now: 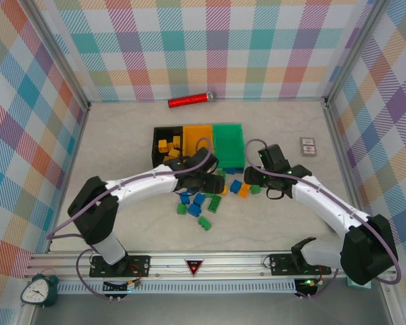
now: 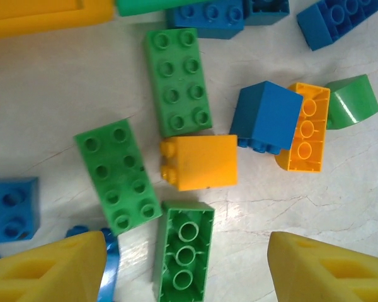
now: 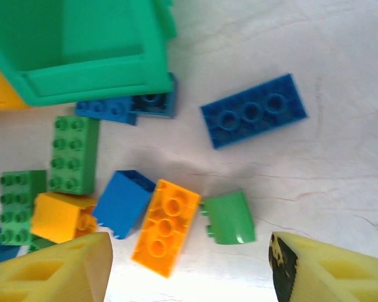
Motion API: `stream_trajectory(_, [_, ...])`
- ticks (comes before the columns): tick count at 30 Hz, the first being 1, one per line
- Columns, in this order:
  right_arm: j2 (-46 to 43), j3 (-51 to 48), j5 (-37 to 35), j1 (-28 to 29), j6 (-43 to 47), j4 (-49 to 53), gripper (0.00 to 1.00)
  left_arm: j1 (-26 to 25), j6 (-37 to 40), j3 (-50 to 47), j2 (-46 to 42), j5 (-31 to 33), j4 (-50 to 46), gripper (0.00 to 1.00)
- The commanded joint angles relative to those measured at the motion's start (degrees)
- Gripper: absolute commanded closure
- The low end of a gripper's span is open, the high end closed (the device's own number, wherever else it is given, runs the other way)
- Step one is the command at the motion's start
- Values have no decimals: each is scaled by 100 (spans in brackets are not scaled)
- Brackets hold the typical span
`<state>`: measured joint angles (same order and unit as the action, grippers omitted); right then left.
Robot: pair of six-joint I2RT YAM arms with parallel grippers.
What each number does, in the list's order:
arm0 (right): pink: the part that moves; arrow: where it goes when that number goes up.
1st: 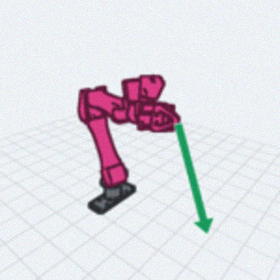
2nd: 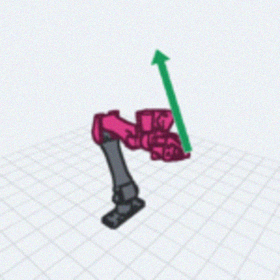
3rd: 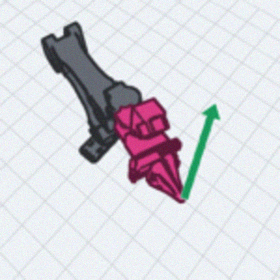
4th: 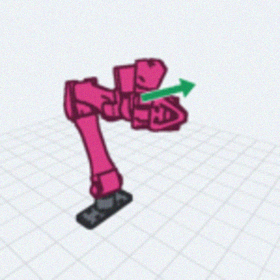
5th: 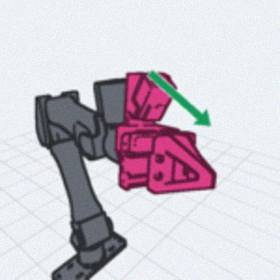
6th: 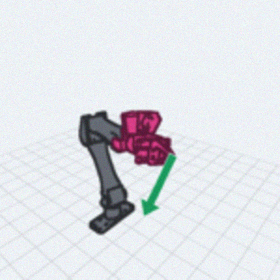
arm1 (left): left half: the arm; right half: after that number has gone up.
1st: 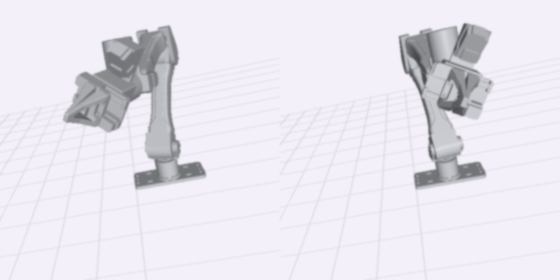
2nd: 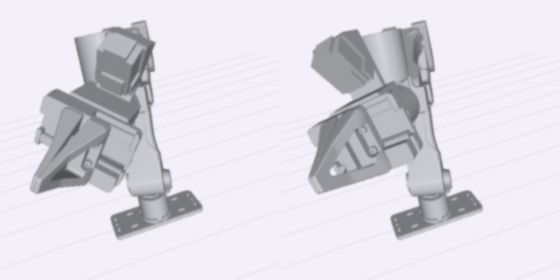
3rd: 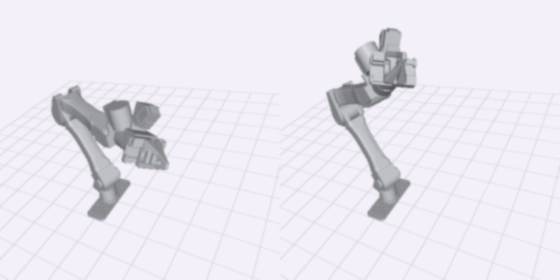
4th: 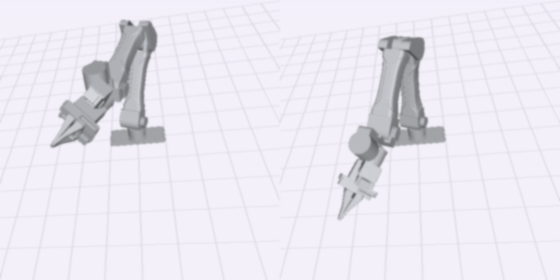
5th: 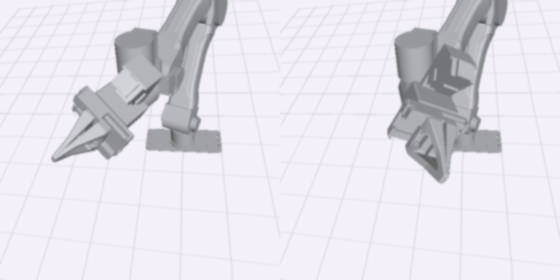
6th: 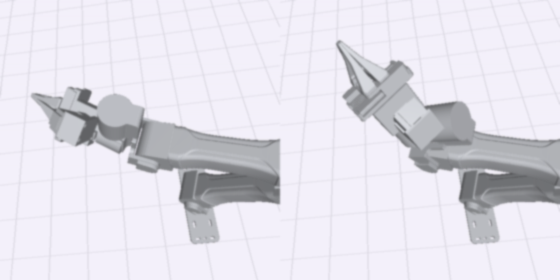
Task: Sort the legos into containers by color
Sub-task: Pick up the lego from the center of the table.
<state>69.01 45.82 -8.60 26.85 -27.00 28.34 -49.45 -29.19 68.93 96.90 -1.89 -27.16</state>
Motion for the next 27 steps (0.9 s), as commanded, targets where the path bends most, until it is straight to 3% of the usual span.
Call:
stream_trajectory(1, [-257, -282, 128, -185, 70, -50, 33, -91, 209, 407, 387, 29, -429, 33])
stream_trajectory(11, [-416, -906, 191, -493, 114, -310, 33, -203, 403, 1506, 1508, -24, -1145, 34])
stream_trajectory(15, [-322, -1069, 269, -532, 106, -459, 33, -280, 423, 1930, 1848, 249, -1554, 35])
stream_trajectory(24, [-199, -1241, 254, -545, 55, -755, 33, -302, 379, 2212, 2247, 352, -1828, 38])
stream_trajectory(27, [-178, -1256, 254, -546, 55, -777, 32, -302, 375, 2239, 2288, 346, -1843, 44])
